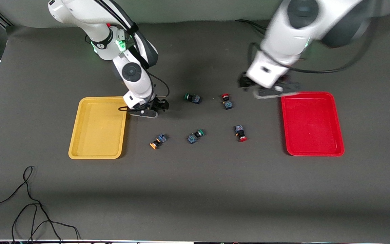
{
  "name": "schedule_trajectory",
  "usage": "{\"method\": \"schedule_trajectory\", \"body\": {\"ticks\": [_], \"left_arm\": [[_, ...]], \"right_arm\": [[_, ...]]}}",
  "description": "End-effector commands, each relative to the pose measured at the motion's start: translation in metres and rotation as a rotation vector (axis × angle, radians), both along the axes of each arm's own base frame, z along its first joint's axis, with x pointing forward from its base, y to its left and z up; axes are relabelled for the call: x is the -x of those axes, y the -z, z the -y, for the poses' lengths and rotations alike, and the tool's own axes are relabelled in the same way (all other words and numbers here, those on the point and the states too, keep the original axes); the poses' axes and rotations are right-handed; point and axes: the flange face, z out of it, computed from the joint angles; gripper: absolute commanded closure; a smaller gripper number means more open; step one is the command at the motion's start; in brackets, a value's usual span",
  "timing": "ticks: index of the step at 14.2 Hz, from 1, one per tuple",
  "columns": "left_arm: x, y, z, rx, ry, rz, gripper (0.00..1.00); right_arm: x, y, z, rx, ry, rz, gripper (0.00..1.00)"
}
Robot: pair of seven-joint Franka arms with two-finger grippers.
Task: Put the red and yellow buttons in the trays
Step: 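Grasp a yellow button with the right gripper while the left gripper grasps a red button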
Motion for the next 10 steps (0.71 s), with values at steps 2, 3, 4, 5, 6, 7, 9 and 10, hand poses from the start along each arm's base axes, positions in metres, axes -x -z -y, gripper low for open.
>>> {"method": "schedule_trajectory", "body": {"ticks": [2, 3, 4, 5, 6, 7, 9, 10], "left_arm": [[0.059, 0.101, 0.029, -0.018, -0.081, 0.035, 0.0], [0.075, 0.132, 0.034, -0.015, -0.097, 0.059, 0.0], [0.089, 0.163, 0.035, -0.017, -0.106, 0.088, 0.0], [0.097, 0.19, 0.032, -0.013, -0.119, 0.1, 0.0], [0.099, 0.211, 0.033, -0.013, -0.131, 0.095, 0.0], [0.098, 0.232, 0.034, -0.025, -0.131, 0.079, 0.0], [0.094, 0.263, 0.036, -0.027, -0.147, 0.093, 0.0], [0.093, 0.279, 0.036, -0.024, -0.148, 0.096, 0.0]], "right_arm": [[0.008, 0.023, 0.008, 0.026, -0.012, 0.013, 0.0], [0.009, 0.024, 0.009, 0.03, -0.012, 0.01, 0.0], [0.01, 0.025, 0.009, 0.033, -0.016, 0.007, 0.0], [0.012, 0.026, 0.011, 0.038, -0.018, 0.001, 0.0], [0.013, 0.026, 0.012, 0.042, -0.022, -0.002, 0.0], [0.012, 0.024, 0.012, 0.047, -0.023, -0.008, 0.0], [0.011, 0.016, 0.016, 0.076, -0.042, -0.026, 0.0], [0.01, 0.014, 0.016, 0.082, -0.051, -0.022, 0.0]]}}
